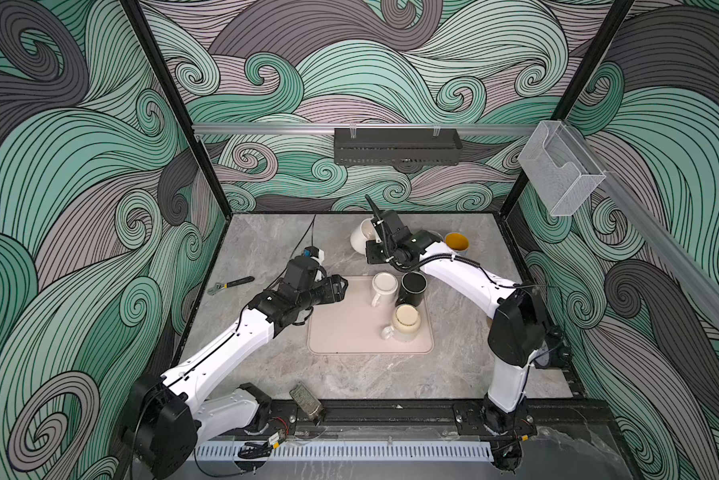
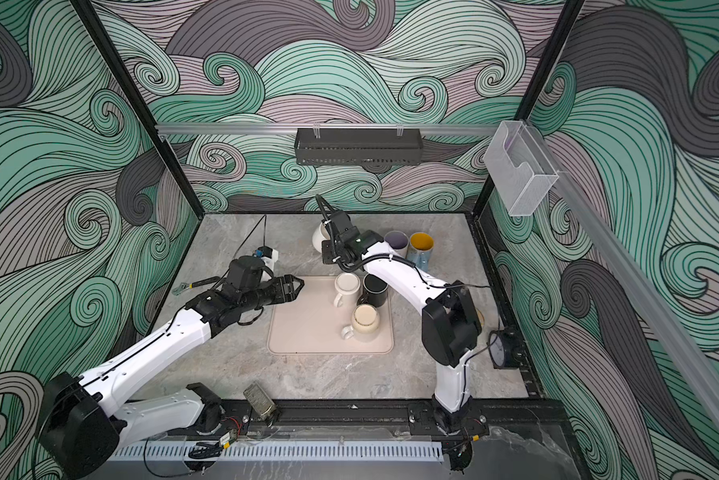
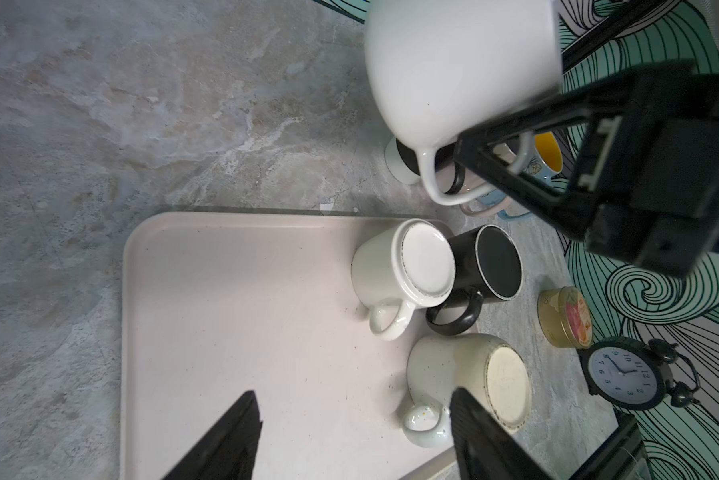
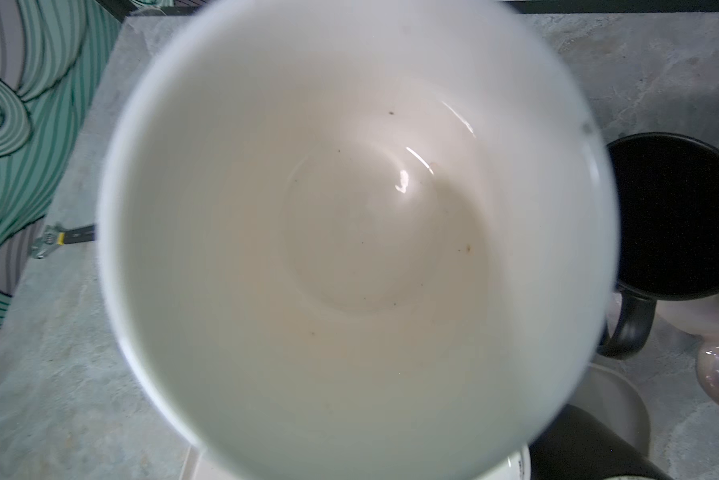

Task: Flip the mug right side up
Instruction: 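Open the left gripper and withdraw it while the right gripper holds the mug, then lower the white mug upright beside the black mug beyond the tray with the right gripper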

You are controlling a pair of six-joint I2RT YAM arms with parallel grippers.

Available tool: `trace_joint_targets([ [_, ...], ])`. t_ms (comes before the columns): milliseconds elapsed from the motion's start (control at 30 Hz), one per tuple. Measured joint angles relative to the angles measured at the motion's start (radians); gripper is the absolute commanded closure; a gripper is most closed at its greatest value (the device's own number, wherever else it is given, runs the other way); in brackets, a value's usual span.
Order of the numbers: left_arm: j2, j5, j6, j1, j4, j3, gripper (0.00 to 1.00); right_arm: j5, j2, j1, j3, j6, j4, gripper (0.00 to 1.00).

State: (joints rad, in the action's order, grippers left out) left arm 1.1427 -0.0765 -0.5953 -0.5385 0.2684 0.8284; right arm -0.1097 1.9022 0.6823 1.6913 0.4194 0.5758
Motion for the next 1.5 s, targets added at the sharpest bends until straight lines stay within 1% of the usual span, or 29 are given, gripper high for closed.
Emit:
trace_joint_targets([
  [233,0.000,0.004,-0.003,-0.014,-0.018,-0.017,0.26,-0.071,0.116,-0.005,0.106,-0.028,0.040,1.00],
  [533,0.000,0.004,-0.005,-0.029,-0.022,-0.017,0.25,-0.073,0.242,-0.037,0.216,-0.030,0.081,1.00],
  [867,0.000,0.004,-0.008,-0.038,-0.022,-0.021,0.20,-0.066,0.315,-0.079,0.222,-0.030,0.103,1.00],
  [1500,0.014,0.004,-0.007,-0.055,-0.022,-0.021,0.20,-0.068,0.361,-0.088,0.220,-0.026,0.109,1.00],
])
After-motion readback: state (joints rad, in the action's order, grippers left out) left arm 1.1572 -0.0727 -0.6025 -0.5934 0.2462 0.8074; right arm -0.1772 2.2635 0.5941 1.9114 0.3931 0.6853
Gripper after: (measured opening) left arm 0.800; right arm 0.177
